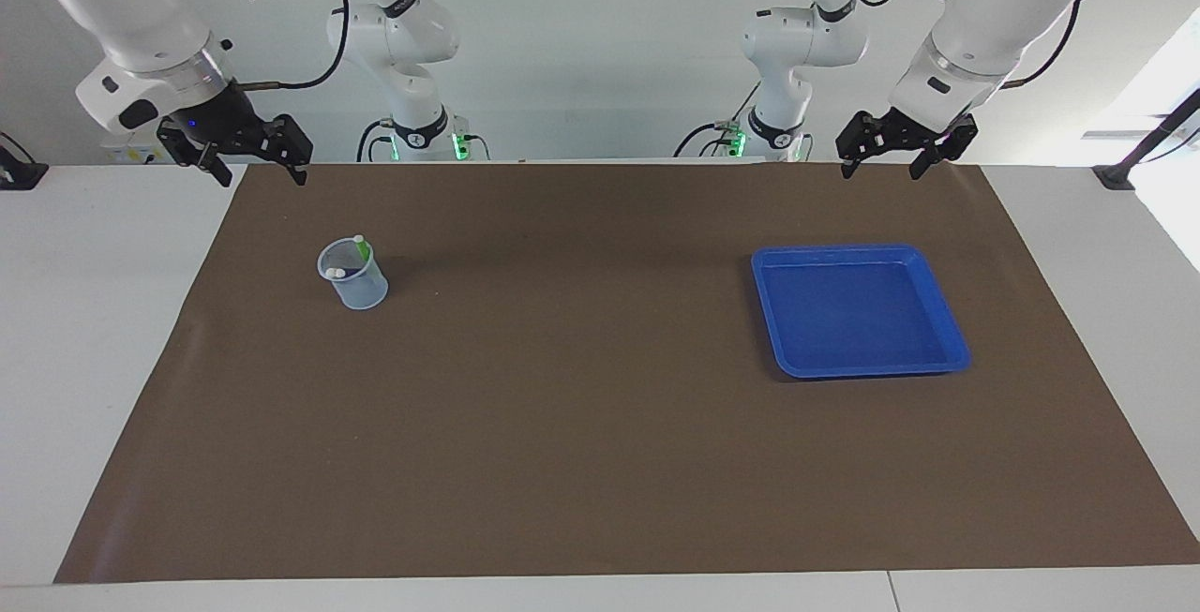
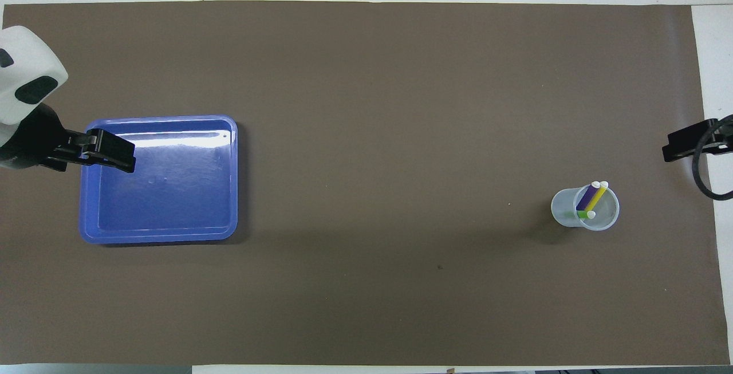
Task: Transfer and insert pens with both arms
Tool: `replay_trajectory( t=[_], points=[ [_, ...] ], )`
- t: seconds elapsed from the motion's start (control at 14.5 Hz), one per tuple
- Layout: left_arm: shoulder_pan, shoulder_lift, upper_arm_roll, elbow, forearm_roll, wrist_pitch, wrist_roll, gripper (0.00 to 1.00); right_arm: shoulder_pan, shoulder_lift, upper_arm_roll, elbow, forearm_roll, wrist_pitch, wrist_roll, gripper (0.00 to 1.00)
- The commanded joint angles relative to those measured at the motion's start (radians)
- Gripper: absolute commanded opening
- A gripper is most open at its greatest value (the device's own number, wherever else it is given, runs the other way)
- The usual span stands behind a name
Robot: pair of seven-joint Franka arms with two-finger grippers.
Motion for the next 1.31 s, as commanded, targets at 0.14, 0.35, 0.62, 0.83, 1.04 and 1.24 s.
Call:
replay_trajectory(
  t=[0.14, 0.35, 0.62, 0.83, 1.04, 1.24],
  points=[
    [0.000, -0.017, 0.004, -0.018, -0.002, 0.009, -0.007, 1.00, 0.004, -0.008, -0.008, 0.000, 0.005, 0.005, 0.014, 1.00],
    [0.000, -0.017, 0.004, -0.018, -0.002, 0.009, -0.007, 1.00, 0.007, -0.029, -0.008, -0.012, 0.003, 0.003, 0.016, 1.00],
    [0.000, -0.017, 0.004, -0.018, -0.002, 0.009, -0.007, 1.00, 0.007, -0.034, -0.008, -0.017, 0.003, 0.002, 0.016, 1.00],
    [0.000, -0.017, 0.004, -0.018, -0.002, 0.009, -0.007, 1.00, 0.005, -0.035, -0.008, -0.017, 0.002, -0.001, 0.016, 1.00],
    [0.002, -0.017, 0.004, -0.018, -0.002, 0.009, -0.007, 1.00, 0.005, -0.035, -0.008, -0.019, 0.002, -0.003, 0.016, 1.00],
    [0.000, -0.017, 0.004, -0.018, -0.002, 0.009, -0.007, 1.00, 0.004, -0.035, -0.008, -0.017, 0.002, -0.003, 0.016, 1.00]
  ],
)
